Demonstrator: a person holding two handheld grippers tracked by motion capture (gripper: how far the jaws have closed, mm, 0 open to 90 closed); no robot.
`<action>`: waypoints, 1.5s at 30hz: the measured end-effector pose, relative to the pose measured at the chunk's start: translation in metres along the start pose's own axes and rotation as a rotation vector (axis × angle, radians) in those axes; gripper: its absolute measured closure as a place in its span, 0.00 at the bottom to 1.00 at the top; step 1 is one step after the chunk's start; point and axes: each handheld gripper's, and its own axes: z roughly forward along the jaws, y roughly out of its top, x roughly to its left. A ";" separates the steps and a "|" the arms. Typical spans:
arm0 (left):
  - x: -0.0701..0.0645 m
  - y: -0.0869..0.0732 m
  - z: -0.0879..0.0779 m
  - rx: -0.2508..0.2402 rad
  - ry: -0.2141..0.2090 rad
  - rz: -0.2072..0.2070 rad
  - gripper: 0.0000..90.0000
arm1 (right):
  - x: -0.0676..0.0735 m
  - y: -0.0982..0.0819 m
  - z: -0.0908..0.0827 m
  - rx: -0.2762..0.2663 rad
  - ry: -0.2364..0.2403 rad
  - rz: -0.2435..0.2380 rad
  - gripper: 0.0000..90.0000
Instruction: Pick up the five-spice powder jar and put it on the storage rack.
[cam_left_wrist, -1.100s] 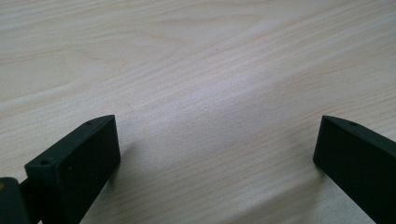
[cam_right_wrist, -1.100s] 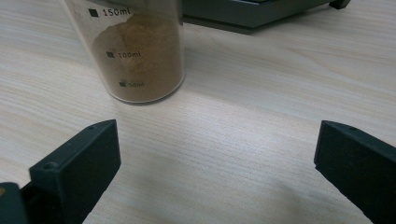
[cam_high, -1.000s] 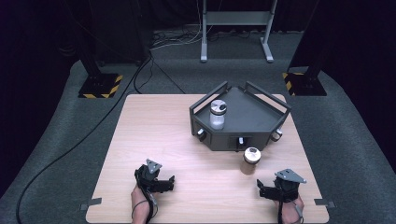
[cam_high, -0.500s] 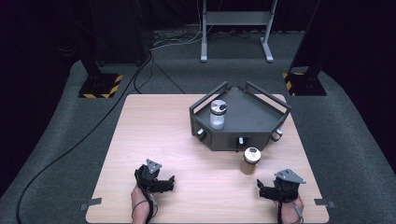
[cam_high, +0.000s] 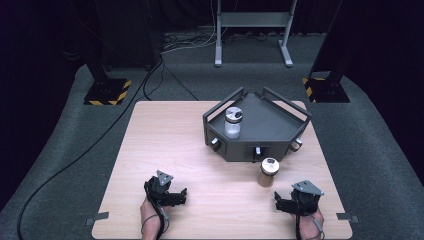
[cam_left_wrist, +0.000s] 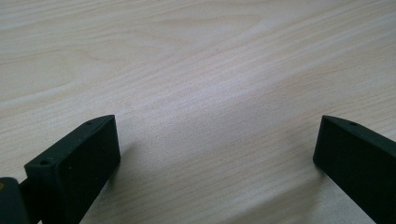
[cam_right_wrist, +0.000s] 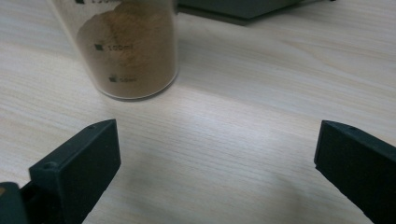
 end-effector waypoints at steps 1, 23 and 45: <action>0.000 0.000 0.000 0.000 0.000 0.000 0.00 | 0.003 0.005 0.001 0.012 0.001 -0.011 0.00; 0.000 0.000 0.000 0.000 0.003 -0.003 0.00 | 0.030 0.040 0.035 -0.115 0.081 -0.004 0.00; -0.001 0.000 0.000 -0.001 0.005 -0.002 0.00 | 0.046 0.037 0.055 -0.137 0.044 -0.011 0.07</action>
